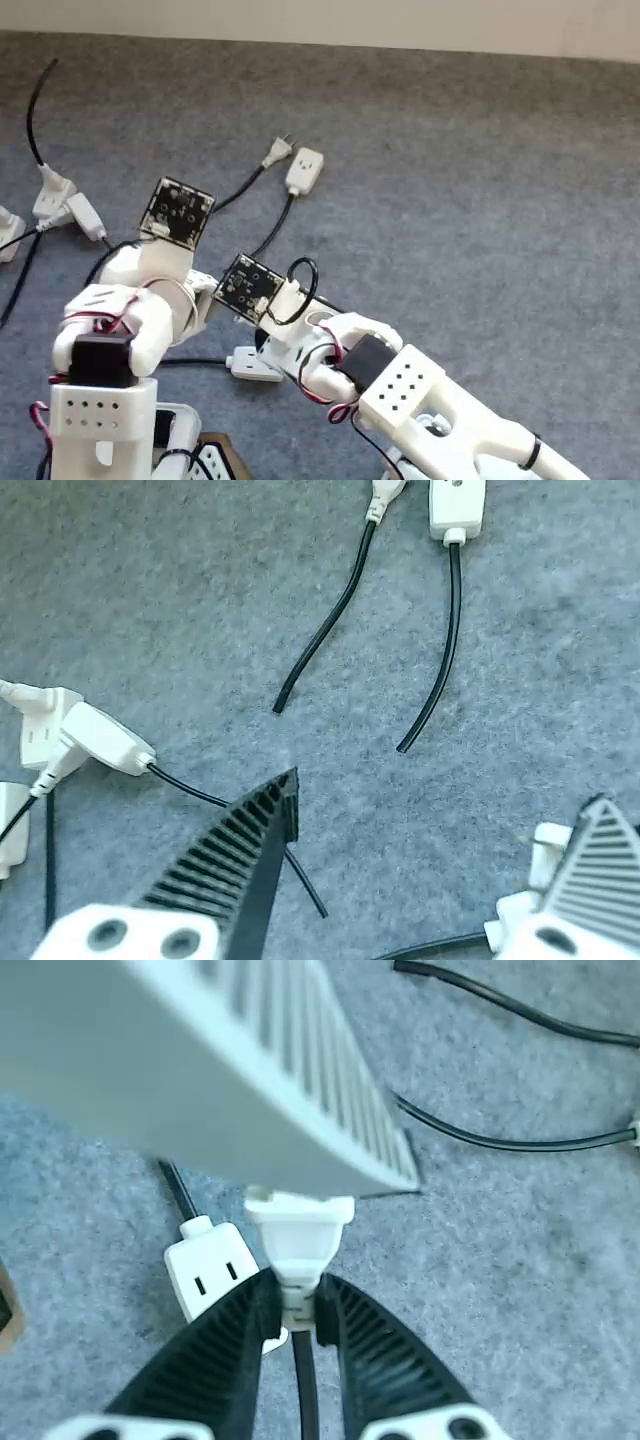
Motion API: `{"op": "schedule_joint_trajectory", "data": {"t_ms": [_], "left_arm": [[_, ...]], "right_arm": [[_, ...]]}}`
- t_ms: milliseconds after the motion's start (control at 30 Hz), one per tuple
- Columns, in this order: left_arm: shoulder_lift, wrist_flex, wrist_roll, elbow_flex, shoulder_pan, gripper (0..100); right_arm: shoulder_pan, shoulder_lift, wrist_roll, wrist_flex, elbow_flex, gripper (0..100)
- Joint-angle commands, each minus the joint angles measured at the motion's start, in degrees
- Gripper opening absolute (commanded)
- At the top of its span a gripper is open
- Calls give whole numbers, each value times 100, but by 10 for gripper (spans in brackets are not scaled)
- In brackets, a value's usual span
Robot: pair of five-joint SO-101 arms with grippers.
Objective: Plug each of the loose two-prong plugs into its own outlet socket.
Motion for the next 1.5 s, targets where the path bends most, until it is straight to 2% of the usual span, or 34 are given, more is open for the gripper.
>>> {"op": "schedule_joint_trajectory", "data": {"t_ms": [0,200,467,700,933,1333,1467], "left_arm": [[-110,-360,53,312,84,407],[-119,-870,53,998,101,407],[-119,-879,62,1112,119,407],[-119,-826,62,1279,549,407],[-119,-800,62,1279,593,407],[-84,-791,44,1288,602,407],[-92,-651,44,1288,910,407]], "right_arm": [[-31,-374,-70,242,-127,5],[13,-910,-237,1226,-884,5],[13,-971,-255,1982,-1657,5],[57,-971,-255,2105,-1771,5],[576,-971,-229,2114,-1780,5],[593,-971,-237,2246,-1780,5],[585,-963,-255,2246,-1780,5]]}}
